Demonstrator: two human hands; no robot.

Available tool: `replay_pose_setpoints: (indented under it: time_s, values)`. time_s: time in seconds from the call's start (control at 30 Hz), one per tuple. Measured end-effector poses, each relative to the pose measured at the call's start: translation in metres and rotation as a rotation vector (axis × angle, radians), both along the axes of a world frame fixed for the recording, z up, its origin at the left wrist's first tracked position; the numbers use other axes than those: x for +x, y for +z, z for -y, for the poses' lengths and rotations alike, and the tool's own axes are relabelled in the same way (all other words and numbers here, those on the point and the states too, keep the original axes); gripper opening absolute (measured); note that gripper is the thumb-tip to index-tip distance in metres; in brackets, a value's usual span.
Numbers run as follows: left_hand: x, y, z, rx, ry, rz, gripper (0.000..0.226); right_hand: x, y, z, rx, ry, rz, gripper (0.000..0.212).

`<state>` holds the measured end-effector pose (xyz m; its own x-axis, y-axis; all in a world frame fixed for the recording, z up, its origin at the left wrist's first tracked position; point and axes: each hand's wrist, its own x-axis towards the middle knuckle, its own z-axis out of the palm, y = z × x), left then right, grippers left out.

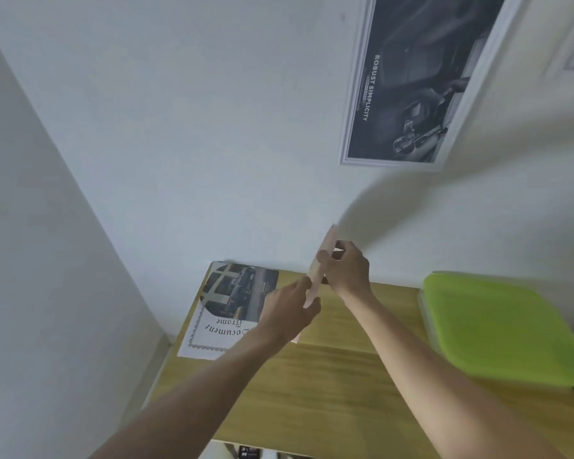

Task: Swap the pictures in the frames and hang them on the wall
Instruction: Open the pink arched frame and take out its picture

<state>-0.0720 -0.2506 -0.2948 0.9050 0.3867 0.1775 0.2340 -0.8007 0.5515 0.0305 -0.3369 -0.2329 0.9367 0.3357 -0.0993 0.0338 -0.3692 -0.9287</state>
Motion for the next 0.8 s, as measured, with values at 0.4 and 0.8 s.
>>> replay_pose_setpoints:
  time_s: [0.4, 0.8]
  values:
    - [-0.006, -0.018, -0.010, -0.150, 0.221, -0.022, 0.064, 0.054, -0.029, 0.085, 0.251, 0.200, -0.294, 0.030]
    - [-0.006, -0.006, -0.029, -0.836, 0.283, 0.035, 0.018, 0.064, -0.046, 0.105, 0.094, 0.237, -0.069, 0.050]
